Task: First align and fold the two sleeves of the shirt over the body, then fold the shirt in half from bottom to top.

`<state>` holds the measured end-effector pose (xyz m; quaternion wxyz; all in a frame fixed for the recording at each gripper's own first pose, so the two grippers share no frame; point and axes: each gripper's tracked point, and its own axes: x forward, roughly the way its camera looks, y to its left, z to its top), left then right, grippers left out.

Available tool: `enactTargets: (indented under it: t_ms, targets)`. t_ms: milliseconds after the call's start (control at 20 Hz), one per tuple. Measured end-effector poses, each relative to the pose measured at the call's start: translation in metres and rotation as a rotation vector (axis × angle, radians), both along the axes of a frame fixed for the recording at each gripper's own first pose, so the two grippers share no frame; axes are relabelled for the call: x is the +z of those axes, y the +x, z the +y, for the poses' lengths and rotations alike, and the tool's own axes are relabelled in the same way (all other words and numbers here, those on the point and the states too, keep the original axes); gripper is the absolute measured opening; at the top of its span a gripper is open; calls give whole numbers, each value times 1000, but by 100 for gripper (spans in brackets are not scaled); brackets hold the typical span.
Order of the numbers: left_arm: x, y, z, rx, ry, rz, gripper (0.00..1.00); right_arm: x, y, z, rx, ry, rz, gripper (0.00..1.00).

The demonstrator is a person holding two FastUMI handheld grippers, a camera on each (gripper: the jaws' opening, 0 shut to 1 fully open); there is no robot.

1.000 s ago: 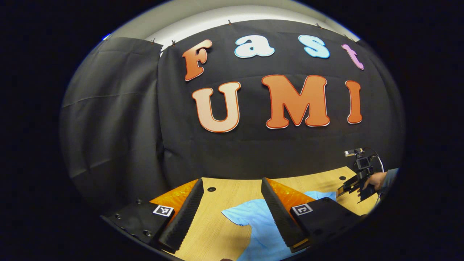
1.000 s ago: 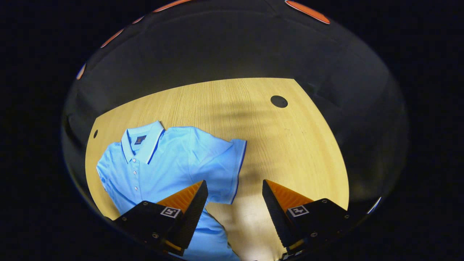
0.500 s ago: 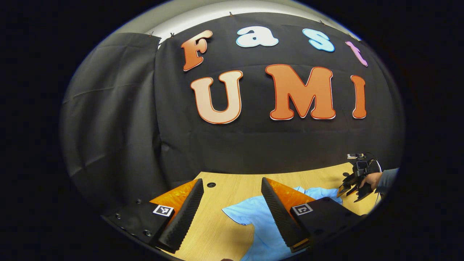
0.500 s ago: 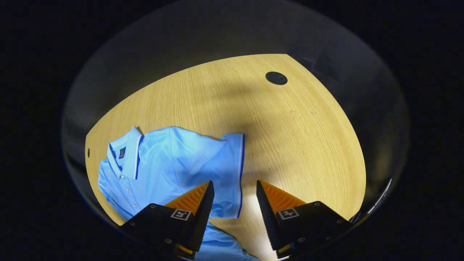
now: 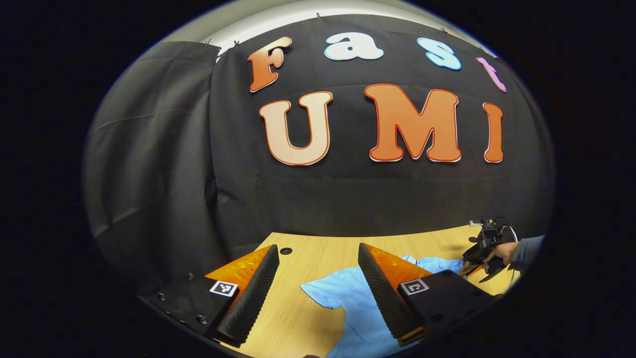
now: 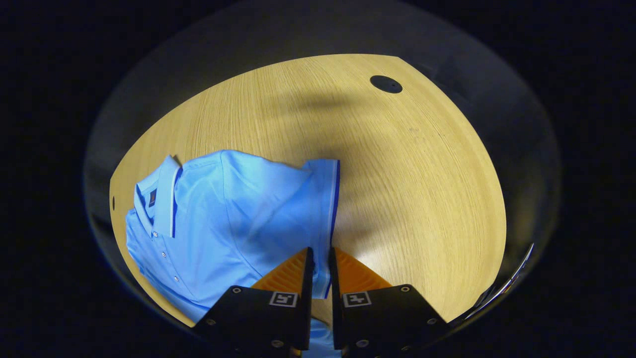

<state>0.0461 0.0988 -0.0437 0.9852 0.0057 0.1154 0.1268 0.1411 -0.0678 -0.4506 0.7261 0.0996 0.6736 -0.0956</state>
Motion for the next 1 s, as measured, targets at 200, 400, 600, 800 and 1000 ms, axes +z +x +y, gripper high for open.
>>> enactTargets:
  t_ms: [200,400,600,800,1000]
  targets:
    - [-5,1,1,-4,-24,8,100,2,6,0,16,15,-29,6]
    - [-9,7,1,-31,-11,18,100,22,19,14,16,58,-106,5]
    - [-17,17,1,-65,-5,30,100,48,32,31,-16,129,-170,4]
    - [-44,40,1,-126,-43,86,100,65,36,61,-4,180,-215,5]
    - [-92,75,3,-194,-152,189,100,71,30,102,13,248,-216,5]
